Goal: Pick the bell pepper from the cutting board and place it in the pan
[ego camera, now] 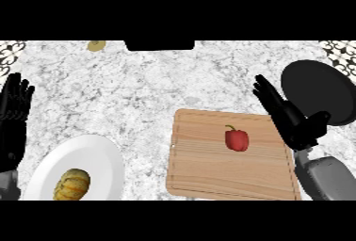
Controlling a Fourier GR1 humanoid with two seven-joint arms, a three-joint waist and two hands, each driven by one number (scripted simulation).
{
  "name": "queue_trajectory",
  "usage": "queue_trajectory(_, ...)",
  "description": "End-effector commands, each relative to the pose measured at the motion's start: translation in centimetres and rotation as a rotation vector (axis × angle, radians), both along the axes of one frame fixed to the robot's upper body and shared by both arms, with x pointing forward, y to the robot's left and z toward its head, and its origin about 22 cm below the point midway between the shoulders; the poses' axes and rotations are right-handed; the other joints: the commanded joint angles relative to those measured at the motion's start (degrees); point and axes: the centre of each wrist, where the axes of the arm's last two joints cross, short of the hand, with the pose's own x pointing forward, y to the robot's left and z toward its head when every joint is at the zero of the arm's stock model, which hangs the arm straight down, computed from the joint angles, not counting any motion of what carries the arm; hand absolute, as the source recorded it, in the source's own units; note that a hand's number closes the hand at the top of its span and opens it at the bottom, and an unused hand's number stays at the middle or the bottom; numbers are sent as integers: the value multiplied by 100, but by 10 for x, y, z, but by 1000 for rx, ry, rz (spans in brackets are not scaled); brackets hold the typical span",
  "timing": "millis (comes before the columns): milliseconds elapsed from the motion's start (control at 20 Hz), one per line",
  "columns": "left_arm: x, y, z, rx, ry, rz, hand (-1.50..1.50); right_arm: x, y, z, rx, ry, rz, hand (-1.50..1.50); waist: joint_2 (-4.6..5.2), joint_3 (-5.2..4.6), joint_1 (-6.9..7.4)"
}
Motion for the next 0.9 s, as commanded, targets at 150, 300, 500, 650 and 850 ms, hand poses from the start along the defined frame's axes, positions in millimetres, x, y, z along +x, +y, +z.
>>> queue_trajectory(150,19,-21,-11,-40,87,-44,0,14,1,1,-152,-14,349,150,65,-100,161)
queue_trajectory(300,28,-42,-9,-77,191,-109,0,11,10,-4,-355,-44,458,150,49,-98,110)
queue_trajectory(500,21,-39,-33,-115,214,-35,0,-10,-52,10,-444,-454,210,-150,-22,-91,-282)
queue_trajectory(650,30,-42,-22,-123,210,-60,0,-13,-88,29,-585,-566,160,-150,-18,-97,-149)
queue_trajectory(850,26,-45,-29,-100,216,-80,0,-32,-107,75,-712,-530,228,-150,-25,-108,-35)
